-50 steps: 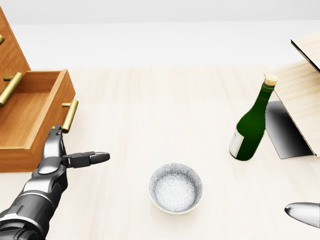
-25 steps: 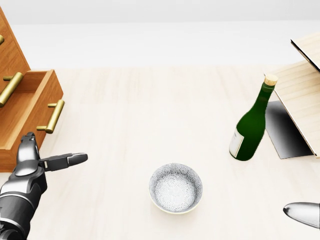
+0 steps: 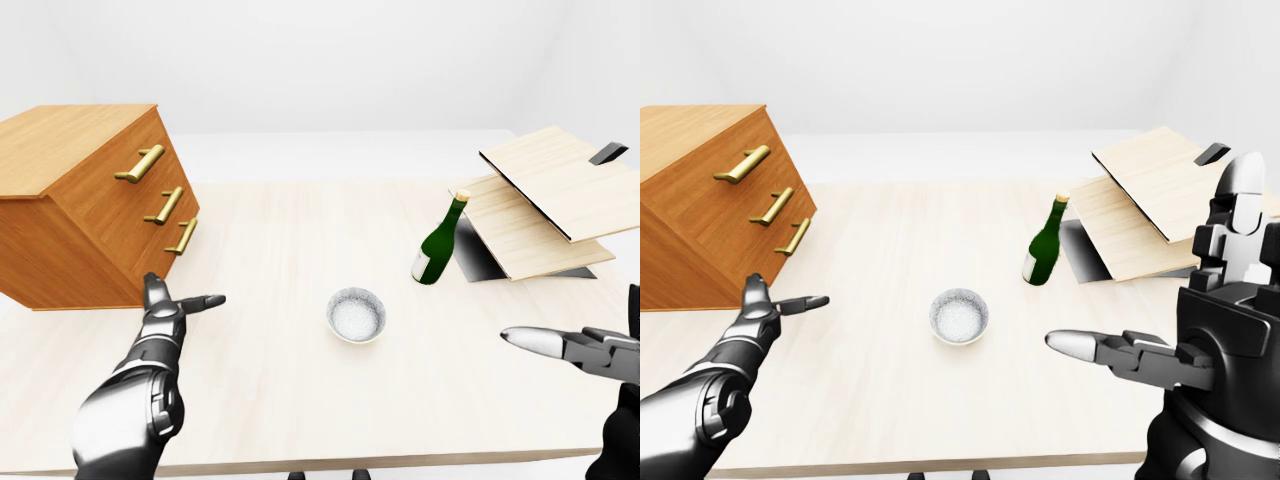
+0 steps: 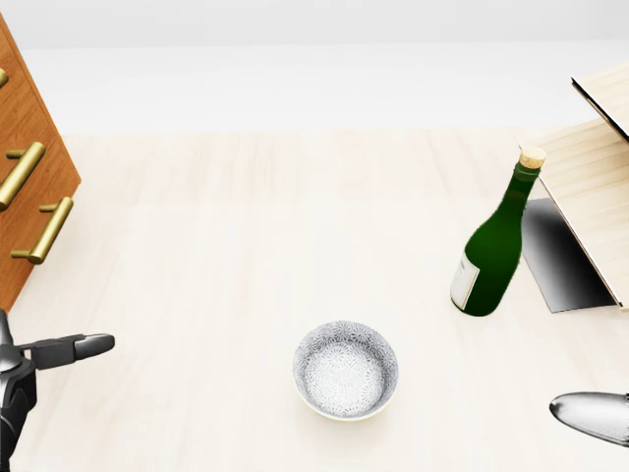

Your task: Close the bottom drawer of the cabinet.

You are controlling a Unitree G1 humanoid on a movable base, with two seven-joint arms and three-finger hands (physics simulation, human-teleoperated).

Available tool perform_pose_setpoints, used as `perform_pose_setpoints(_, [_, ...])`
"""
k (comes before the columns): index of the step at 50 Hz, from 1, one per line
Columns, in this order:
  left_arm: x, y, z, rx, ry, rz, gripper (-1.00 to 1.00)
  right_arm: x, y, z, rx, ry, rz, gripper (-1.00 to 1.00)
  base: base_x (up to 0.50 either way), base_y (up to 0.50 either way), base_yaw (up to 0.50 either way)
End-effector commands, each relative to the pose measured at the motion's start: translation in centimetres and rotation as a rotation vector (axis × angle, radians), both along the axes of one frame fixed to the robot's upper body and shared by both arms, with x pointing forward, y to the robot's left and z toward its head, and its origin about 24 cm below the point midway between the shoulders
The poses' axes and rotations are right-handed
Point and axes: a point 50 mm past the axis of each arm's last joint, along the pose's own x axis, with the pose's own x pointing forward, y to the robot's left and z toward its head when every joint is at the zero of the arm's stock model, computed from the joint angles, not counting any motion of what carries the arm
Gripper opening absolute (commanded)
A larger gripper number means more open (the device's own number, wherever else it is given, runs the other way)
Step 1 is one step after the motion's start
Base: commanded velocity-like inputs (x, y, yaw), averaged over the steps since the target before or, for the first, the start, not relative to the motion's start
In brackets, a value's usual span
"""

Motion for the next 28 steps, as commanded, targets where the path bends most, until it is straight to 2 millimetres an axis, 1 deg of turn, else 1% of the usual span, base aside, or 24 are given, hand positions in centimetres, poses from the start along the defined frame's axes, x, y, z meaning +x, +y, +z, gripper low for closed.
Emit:
perform_pose_setpoints(1, [-0.2,3.6,3.0,0.074,-0.06,0.134,1.0,0.2,0.4,0.2,-0.014,-0.007,0.009,1.0,0.0,0.0,0.0])
perform_pose_setpoints(8, [0.3,4.9,5.0,0.017,-0.152,0.208,1.0,0.1,0.6,0.4,-0.026,-0.019,0.01,1.0,0.0,0.0,0.0])
perform_pose_setpoints(13, [0.0,5.5,5.4,-0.001,-0.172,0.24,1.0,0.3,0.7,0.2,-0.026,-0.007,0.012,1.0,0.0,0.0,0.0])
perform_pose_setpoints(18, [-0.1,5.5,5.1,-0.013,-0.169,0.249,1.0,0.1,0.8,0.5,-0.033,-0.02,0.012,1.0,0.0,0.0,0.0])
perform_pose_setpoints(21, [0.3,4.8,4.8,-0.054,-0.175,0.206,1.0,0.3,0.8,0.3,-0.027,-0.008,0.013,1.0,0.0,0.0,0.0])
perform_pose_setpoints(24, [1.4,3.2,4.8,-0.108,-0.191,0.115,1.0,0.3,0.8,0.2,-0.03,-0.006,0.014,1.0,0.0,0.0,0.0])
perform_pose_setpoints(25, [1.8,2.7,5.0,-0.1,-0.209,0.075,1.0,0.4,0.8,0.2,-0.028,-0.004,0.015,1.0,0.0,0.0,0.0])
perform_pose_setpoints(26, [2.2,2.1,5.1,-0.123,-0.234,0.047,1.0,0.4,0.9,0.1,-0.03,0.001,0.014,1.0,0.0,0.0,0.0])
perform_pose_setpoints(27, [3.1,0.9,5.5,-0.16,-0.274,-0.035,1.0,0.5,0.9,0.0,-0.026,0.008,0.017,1.0,0.0,0.0,0.0])
perform_pose_setpoints(28, [3.6,0.2,5.8,-0.191,-0.3,-0.076,1.0,0.7,0.9,-0.2,-0.025,0.02,0.018,1.0,0.0,0.0,0.0])
